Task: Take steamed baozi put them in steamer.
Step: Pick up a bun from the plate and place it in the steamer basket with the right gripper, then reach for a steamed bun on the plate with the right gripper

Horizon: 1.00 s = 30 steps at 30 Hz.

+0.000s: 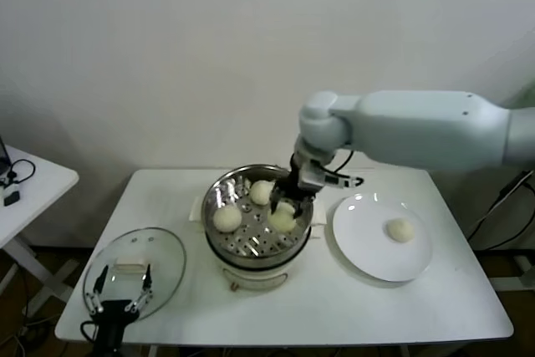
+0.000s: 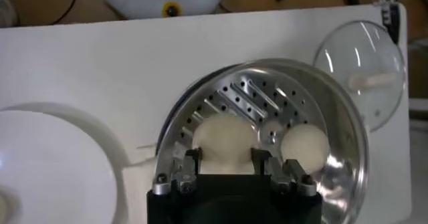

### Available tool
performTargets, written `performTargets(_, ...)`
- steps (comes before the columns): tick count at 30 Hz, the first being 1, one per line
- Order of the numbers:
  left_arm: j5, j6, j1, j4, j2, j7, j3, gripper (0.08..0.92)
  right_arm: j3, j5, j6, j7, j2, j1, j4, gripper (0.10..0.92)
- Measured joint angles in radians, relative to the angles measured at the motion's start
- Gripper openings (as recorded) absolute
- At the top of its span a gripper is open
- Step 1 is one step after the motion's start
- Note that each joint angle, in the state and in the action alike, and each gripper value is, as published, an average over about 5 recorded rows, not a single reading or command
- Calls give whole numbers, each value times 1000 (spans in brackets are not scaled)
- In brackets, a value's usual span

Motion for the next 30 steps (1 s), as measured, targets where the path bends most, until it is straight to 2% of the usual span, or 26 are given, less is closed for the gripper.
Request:
performTargets(15, 0, 1, 1, -4, -1, 0, -3, 823, 33, -102, 36, 41, 126, -139, -82, 540)
performTargets(18, -2, 0, 1, -4, -1, 0, -5, 823, 37, -110, 47, 44, 133, -144, -93, 589)
performTargets(26, -2, -2, 2, -4, -2, 0, -4, 823, 47, -88, 70, 45, 126, -129, -114, 798)
performTargets(30, -2, -2, 3, -6, -2, 0, -4, 823, 30, -31, 80, 26, 102, -87, -123, 820)
